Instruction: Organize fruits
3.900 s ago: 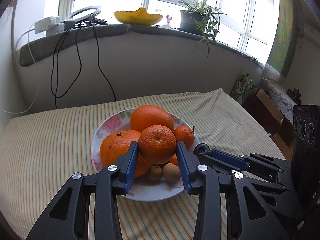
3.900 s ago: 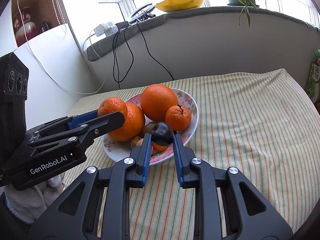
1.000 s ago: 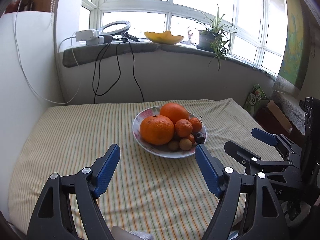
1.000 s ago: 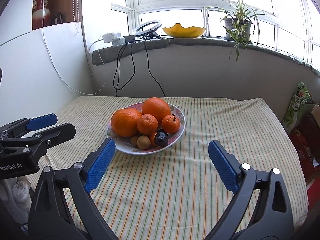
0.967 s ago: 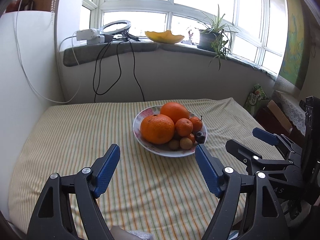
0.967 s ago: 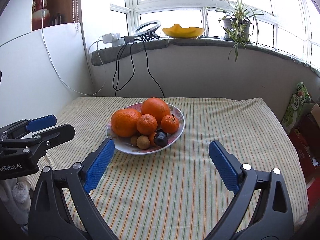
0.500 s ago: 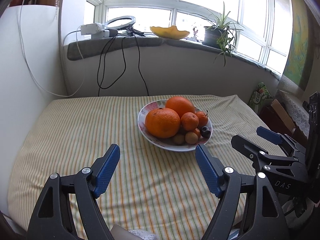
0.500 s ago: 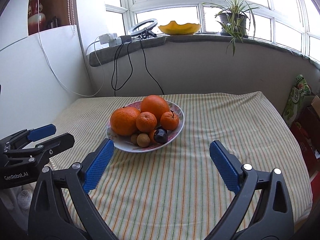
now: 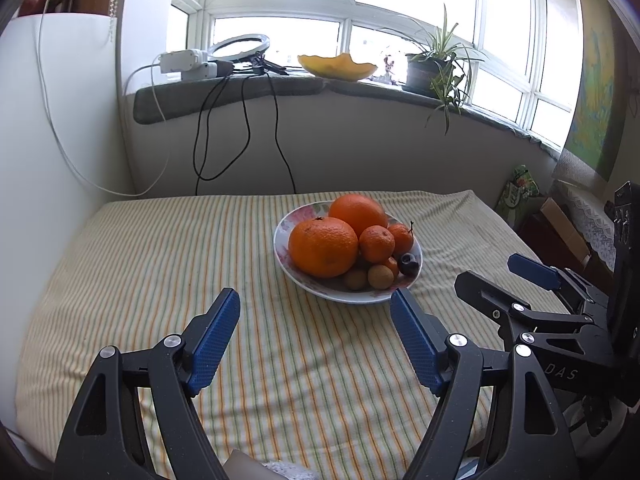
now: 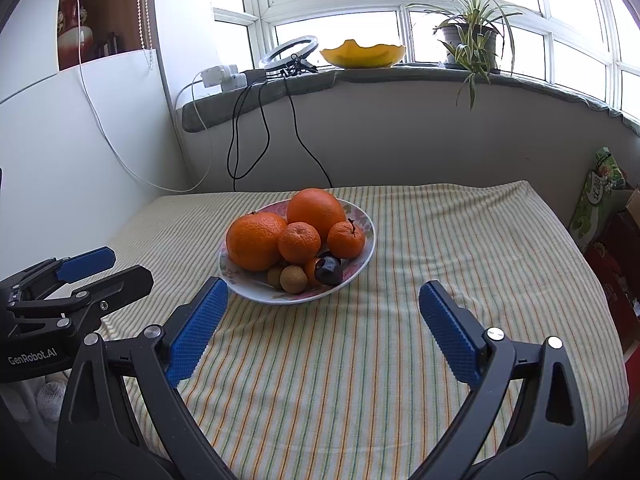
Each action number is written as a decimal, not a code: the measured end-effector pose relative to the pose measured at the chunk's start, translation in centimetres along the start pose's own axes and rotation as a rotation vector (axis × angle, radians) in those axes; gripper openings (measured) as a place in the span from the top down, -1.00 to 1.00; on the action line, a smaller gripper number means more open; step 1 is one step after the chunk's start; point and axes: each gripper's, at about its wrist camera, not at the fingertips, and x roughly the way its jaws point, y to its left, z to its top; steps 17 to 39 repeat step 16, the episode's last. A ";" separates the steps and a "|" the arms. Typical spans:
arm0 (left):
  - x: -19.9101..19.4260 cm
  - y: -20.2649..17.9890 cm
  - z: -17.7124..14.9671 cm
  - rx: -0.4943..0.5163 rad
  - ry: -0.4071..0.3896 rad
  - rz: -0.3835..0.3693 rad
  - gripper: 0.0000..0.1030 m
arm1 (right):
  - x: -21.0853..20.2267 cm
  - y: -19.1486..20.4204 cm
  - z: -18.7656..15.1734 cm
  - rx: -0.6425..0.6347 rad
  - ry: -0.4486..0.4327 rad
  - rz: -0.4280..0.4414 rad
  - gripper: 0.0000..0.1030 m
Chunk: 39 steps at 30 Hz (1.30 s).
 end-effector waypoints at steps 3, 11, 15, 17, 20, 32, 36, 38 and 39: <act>0.0 0.0 0.0 -0.001 -0.001 -0.001 -0.51 | 0.0 0.1 0.0 -0.005 0.001 0.001 -0.91; -0.1 0.1 -0.1 -0.001 -0.013 -0.002 -0.51 | 0.1 0.1 0.0 -0.003 0.003 0.001 -0.91; -0.1 0.1 -0.1 0.000 -0.014 0.000 -0.51 | 0.2 0.1 -0.1 -0.001 0.003 0.000 -0.91; 0.0 0.1 -0.1 -0.002 -0.012 0.000 -0.51 | 0.2 0.1 -0.2 0.001 0.004 -0.001 -0.91; 0.0 0.1 -0.1 -0.002 -0.012 0.000 -0.51 | 0.2 0.1 -0.2 0.001 0.004 -0.001 -0.91; 0.0 0.1 -0.1 -0.002 -0.012 0.000 -0.51 | 0.2 0.1 -0.2 0.001 0.004 -0.001 -0.91; 0.0 0.1 -0.1 -0.002 -0.012 0.000 -0.51 | 0.2 0.1 -0.2 0.001 0.004 -0.001 -0.91; 0.0 0.1 -0.1 -0.002 -0.012 0.000 -0.51 | 0.2 0.1 -0.2 0.001 0.004 -0.001 -0.91; 0.0 0.1 -0.1 -0.002 -0.012 0.000 -0.51 | 0.2 0.1 -0.2 0.001 0.004 -0.001 -0.91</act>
